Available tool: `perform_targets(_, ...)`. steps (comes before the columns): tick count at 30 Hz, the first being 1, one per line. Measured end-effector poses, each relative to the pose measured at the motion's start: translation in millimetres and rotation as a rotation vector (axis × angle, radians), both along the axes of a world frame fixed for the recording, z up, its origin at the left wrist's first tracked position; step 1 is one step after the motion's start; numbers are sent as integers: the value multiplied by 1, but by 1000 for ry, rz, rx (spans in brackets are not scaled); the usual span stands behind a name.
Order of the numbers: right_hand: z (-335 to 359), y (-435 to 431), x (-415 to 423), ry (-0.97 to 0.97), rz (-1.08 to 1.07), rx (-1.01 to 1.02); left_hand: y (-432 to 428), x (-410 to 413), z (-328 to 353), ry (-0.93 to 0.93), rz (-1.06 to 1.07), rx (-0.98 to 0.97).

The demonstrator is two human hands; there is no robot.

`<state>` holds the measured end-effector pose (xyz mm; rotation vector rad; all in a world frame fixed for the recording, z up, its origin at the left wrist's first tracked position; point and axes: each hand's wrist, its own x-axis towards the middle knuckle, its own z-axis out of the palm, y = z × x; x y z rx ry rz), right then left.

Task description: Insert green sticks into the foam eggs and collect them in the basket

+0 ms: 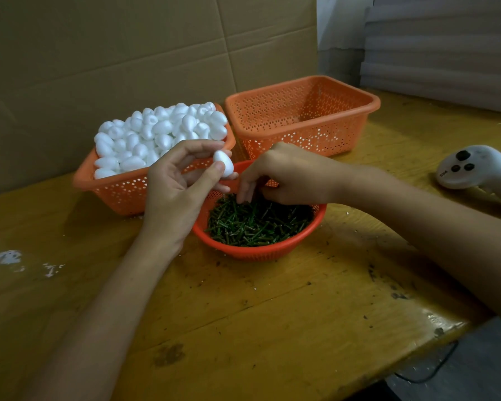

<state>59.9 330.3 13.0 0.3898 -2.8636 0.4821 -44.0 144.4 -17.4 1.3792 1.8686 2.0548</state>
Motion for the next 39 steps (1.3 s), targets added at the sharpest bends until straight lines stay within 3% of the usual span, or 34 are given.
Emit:
perform_targets(13, -1, 1, -1, 1, 6, 44, 1, 2, -1, 19, 17, 1)
perform_targets(23, -1, -1, 1, 27, 23, -45, 0, 1, -1, 16, 8, 6)
perform_targets(39, 2, 0, 1, 6, 25, 66, 0, -2, -3, 16, -16, 17)
